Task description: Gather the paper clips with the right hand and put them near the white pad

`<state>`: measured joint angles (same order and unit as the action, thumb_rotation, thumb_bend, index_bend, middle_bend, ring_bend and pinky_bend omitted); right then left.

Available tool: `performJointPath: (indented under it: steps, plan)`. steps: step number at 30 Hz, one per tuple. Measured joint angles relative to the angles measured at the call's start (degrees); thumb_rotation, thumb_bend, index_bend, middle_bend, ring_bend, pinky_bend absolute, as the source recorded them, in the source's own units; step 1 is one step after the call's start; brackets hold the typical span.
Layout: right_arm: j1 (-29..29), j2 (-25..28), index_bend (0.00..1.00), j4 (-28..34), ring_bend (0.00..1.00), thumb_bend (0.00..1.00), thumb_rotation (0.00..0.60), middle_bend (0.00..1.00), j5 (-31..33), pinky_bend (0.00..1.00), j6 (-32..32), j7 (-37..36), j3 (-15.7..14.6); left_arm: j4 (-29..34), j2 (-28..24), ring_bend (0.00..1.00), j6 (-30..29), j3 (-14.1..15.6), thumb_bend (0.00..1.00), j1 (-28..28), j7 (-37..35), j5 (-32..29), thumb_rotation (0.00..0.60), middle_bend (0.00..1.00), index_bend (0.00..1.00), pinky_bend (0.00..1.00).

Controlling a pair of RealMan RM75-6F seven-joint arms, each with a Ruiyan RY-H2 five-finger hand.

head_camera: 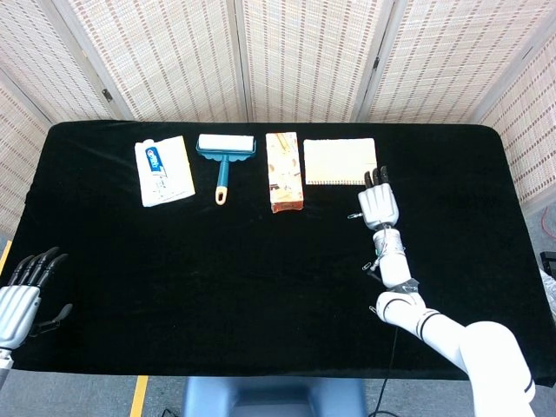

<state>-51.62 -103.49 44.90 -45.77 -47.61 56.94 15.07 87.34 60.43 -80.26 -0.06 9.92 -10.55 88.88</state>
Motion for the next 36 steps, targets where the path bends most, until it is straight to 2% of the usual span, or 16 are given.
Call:
performJointPath:
  steps: [12,19,22,28,33,36]
  plan:
    - [-1.0,-2.0,0.83,-3.3,0.0,0.45,0.6,0.11,-0.4,0.0,1.0,-1.5,-0.3,-0.1,-0.1,0.0,-0.4,-0.1,0.39,-0.2,-0.3,0.1,0.6,0.0,0.0,0.0]
    - [0.2,0.2,0.83,0.4,0.0,0.45,0.6,0.11,-1.7,0.0,-1.2,-2.8,-0.6,-0.2,0.0,0.0,0.0,-0.1,0.39,-0.1,0.0,-0.1,0.6,0.0,0.0,0.0]
    - [1.7,2.7,0.83,5.0,0.0,0.45,0.6,0.11,-2.6,0.0,-3.3,-2.9,-1.3,0.0,0.2,0.0,-0.1,0.0,0.39,-0.1,0.5,0.1,0.6,0.0,0.0,0.0]
    - [5.8,9.9,0.83,18.5,0.0,0.45,0.6,0.11,-4.7,0.0,-8.9,-2.7,-3.4,0.4,0.4,0.0,-0.5,-0.1,0.39,-0.2,1.8,0.3,0.6,0.0,0.0,0.0]
    - [11.1,18.4,0.83,32.0,0.0,0.45,0.6,0.11,-7.8,0.0,-14.4,-3.1,-7.2,0.5,0.7,0.0,-0.5,-0.1,0.39,-0.1,3.1,0.4,0.6,0.0,0.0,0.0]
    - [14.3,22.3,0.83,36.7,0.0,0.45,0.6,0.11,-10.0,0.0,-17.1,-3.6,-10.4,0.7,1.0,0.0,-0.1,-0.2,0.39,0.0,4.2,-0.1,0.6,0.0,0.0,0.0]
